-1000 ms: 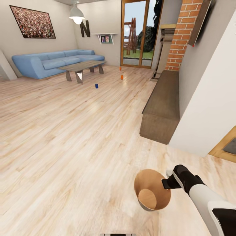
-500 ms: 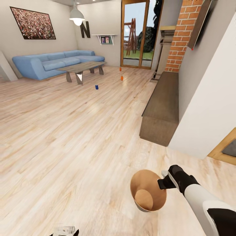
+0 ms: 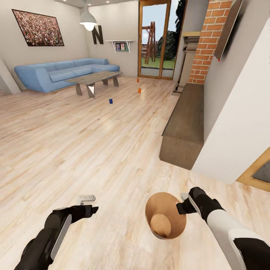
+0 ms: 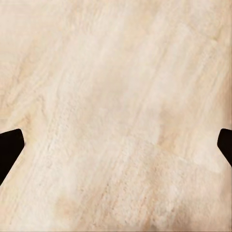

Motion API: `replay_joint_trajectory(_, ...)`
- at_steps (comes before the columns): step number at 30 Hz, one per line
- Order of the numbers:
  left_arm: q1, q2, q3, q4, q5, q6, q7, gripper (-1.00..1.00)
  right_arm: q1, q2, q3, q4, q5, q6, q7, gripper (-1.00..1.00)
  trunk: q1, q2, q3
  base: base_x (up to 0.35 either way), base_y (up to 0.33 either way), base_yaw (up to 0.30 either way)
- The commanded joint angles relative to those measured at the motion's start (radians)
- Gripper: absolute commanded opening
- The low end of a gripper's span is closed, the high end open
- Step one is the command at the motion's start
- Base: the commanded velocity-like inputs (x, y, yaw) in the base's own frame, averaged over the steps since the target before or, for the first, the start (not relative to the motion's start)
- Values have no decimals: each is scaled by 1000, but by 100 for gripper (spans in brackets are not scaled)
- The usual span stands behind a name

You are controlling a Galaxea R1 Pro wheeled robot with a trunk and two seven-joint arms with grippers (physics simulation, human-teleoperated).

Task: Put the three can of soda from the living room inside the tash can in the kitchen.

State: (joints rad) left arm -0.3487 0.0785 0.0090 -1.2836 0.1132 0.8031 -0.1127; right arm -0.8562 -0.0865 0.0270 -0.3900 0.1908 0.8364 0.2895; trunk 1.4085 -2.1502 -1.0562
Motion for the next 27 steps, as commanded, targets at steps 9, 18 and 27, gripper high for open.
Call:
replay_joint_trajectory(9, -18, 2, 167, 245, 26, -31, -23, 100, 0, 20, -1, 2, -16, 2, 4, -100, -35, 63, 28, 0, 0, 0)
replay_joint_trajectory(18, -18, 1, 167, 261, 26, -40, -24, 100, 1, 10, -1, 3, -13, -79, 5, -100, -69, 126, 57, 0, 0, 0)
replay_joint_trajectory(27, -19, 2, 167, 277, 21, -70, -25, 100, 3, -1, 32, 6, -13, -212, 16, -100, -104, 189, 85, 0, 0, 0)
